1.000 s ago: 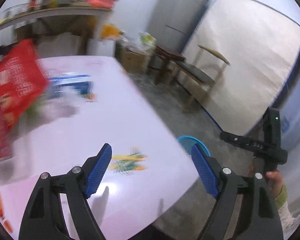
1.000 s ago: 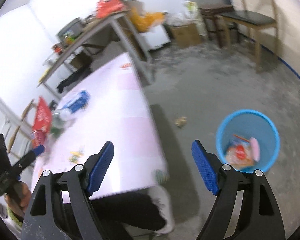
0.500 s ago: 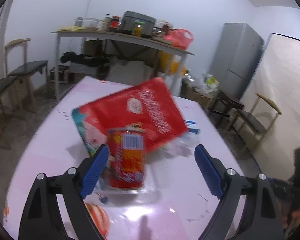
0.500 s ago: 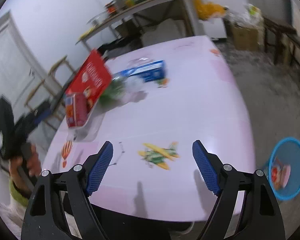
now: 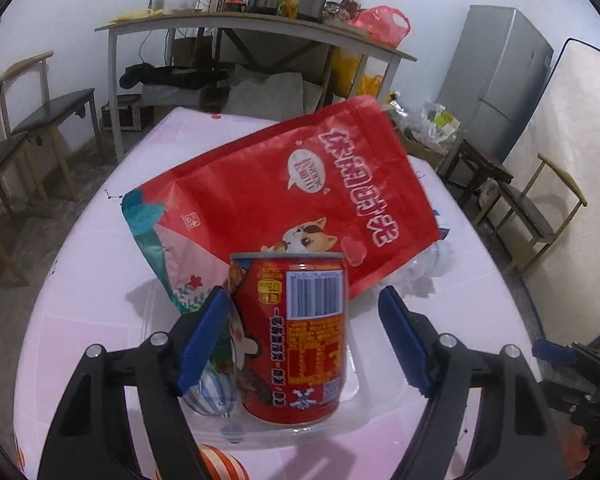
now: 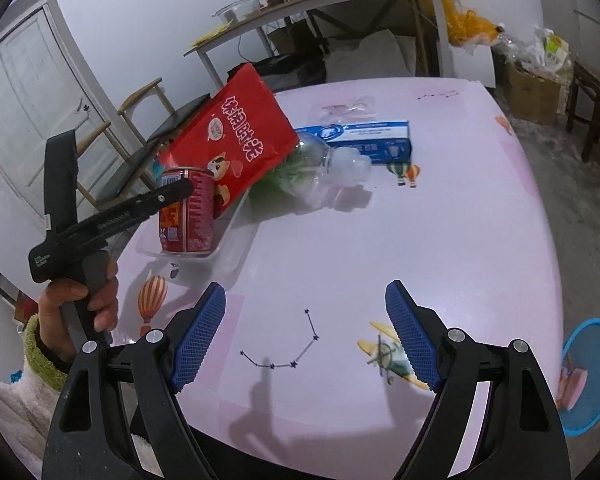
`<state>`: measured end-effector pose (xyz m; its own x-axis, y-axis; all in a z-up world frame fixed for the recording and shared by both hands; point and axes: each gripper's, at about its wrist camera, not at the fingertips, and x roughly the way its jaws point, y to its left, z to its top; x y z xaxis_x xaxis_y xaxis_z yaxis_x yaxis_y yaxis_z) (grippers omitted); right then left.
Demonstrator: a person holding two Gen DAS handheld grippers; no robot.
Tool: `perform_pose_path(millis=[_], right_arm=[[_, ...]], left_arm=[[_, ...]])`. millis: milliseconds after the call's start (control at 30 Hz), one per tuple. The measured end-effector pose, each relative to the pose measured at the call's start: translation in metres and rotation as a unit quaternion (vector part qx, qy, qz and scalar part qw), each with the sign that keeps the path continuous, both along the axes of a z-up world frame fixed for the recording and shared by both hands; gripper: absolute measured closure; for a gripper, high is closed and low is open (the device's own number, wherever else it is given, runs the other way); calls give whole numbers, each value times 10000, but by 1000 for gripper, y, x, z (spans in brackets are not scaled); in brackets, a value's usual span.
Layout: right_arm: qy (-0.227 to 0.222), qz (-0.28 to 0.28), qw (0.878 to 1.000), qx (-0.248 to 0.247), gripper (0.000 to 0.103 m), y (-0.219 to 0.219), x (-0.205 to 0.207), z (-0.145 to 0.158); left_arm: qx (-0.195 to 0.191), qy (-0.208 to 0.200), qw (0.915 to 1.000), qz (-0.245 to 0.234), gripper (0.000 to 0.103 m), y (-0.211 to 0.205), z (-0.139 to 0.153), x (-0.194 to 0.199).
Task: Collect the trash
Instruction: 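Grasp the red can with the left tool while the right tool grasps the red snack bag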
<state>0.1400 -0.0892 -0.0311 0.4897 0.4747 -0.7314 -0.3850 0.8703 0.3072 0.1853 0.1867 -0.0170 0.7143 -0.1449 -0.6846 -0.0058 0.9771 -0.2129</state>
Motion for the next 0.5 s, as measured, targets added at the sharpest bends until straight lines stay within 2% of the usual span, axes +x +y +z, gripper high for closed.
perform_pose_path(millis=[133,200,300,400,500], right_arm=[[50,43,10000,-43,24,6,3,-3],[77,35,9999,-67,24,7,4,-5],[98,9,9999,-69,24,6,7,-5],[97,-8,9999,-71,24,6,8,-5],[95,-14,9999,-32,24,5,11,-3]], left_arm=[[-1,169,9999,5,32,0,-9,7],[17,218,9998,21,39,1,-13,10],[-58,172,9998,37,39,4,-14,7],[-323,-37,9995,24,39,12,-14,-3],[-293,-345,9990,-70,39,11,-9,-16]])
